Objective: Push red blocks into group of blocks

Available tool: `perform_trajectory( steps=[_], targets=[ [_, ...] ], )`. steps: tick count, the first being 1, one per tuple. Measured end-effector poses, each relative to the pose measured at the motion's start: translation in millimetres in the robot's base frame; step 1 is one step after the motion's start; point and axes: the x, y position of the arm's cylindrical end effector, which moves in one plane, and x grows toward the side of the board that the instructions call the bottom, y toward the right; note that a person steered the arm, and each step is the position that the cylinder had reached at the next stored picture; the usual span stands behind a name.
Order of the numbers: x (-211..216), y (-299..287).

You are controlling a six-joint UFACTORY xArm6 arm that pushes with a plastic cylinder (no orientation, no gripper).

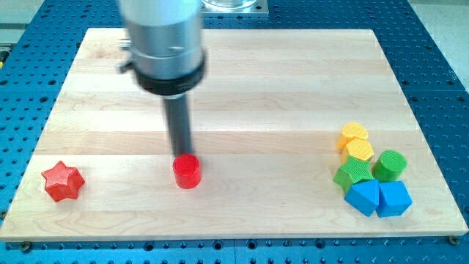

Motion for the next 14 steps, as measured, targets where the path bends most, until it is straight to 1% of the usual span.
perform_trajectory(
  steps=[1, 2, 3, 4, 5, 6, 8, 9, 10, 11, 12, 13, 14],
  targets=[
    [37, -13],
    [39, 44],
    [34, 160],
    [34, 180],
    [34, 219],
    [37, 208],
    [114, 53],
    [116, -52],
    [100, -156],
    [83, -165],
    [54, -95],
    [45, -79],
    [45, -156]
  ],
)
